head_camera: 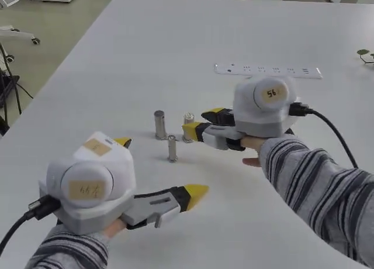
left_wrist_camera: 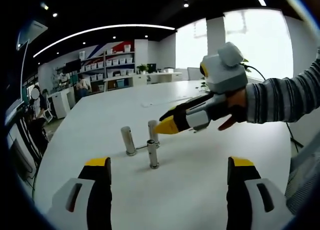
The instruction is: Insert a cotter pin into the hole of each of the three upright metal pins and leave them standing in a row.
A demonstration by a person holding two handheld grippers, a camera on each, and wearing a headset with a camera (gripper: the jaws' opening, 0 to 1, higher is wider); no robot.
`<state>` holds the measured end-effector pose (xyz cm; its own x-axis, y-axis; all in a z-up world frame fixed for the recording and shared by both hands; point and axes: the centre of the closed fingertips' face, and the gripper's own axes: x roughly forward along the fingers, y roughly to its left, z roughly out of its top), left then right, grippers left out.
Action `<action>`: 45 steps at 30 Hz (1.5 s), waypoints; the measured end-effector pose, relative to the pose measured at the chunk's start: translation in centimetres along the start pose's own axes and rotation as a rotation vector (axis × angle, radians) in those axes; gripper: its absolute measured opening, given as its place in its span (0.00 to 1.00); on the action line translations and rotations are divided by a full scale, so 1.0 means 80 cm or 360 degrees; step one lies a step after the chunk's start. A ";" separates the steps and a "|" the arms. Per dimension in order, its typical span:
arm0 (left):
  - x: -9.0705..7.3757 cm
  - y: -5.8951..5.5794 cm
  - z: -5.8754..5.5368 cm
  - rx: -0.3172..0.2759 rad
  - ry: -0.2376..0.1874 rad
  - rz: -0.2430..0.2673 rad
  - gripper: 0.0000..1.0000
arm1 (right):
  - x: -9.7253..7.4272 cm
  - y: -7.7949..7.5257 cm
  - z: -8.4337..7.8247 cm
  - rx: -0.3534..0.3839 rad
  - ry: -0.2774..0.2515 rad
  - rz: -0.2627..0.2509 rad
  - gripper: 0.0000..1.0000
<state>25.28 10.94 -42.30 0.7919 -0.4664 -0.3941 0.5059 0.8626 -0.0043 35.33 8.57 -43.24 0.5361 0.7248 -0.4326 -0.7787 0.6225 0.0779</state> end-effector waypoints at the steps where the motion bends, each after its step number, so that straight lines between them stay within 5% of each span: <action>1: 0.000 0.000 0.000 -0.0007 -0.0004 0.0001 0.97 | 0.005 -0.007 -0.001 0.0005 0.0000 -0.0005 0.24; 10: -0.002 -0.001 -0.004 -0.0001 0.0001 0.0006 0.99 | 0.030 -0.011 -0.016 0.0082 0.0027 -0.0019 0.17; 22: -0.006 0.003 -0.006 -0.0015 0.0013 0.0024 0.98 | 0.031 -0.011 -0.020 0.0123 0.0025 -0.0074 0.09; 35: -0.015 0.003 0.005 -0.0030 -0.0034 0.0054 0.98 | -0.015 -0.018 -0.039 0.0087 0.0051 -0.0224 0.08; 45: -0.022 -0.007 0.003 -0.0012 -0.0021 0.0035 0.98 | -0.049 -0.006 -0.051 0.0024 0.0081 -0.0257 0.08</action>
<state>23.68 11.20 -41.35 0.8073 -0.4498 -0.3819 0.4858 0.8741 -0.0026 32.23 4.21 -45.23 0.6365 0.5993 -0.4856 -0.6784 0.7345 0.0172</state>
